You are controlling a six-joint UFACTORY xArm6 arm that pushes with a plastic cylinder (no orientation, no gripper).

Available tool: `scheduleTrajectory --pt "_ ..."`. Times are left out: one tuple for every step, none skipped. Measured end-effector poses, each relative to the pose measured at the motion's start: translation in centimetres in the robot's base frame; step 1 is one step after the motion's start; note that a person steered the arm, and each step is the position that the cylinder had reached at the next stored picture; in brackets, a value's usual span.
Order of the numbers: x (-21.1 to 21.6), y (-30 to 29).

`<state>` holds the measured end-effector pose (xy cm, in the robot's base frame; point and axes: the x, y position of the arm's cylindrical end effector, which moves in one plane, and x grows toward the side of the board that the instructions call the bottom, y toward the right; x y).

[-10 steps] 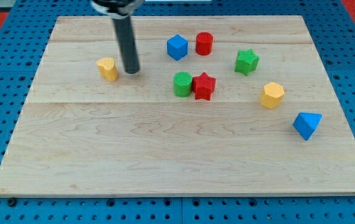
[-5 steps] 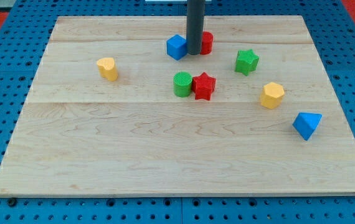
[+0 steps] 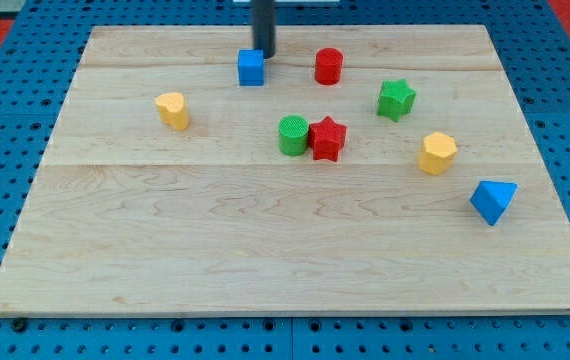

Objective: Place the blue cube diagonally to the top left of the green circle

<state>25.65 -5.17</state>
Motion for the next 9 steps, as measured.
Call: scheduleTrajectory --pt "3.5 -1.7" --pt "1.1 -0.9" --pt "0.0 -2.8" --pt "6.2 -3.1" --pt "8.0 -3.3" --pt "9.3 -3.7" --pt "14.0 -3.7" --pt "13.2 -3.8" --pt "12.2 -5.0"
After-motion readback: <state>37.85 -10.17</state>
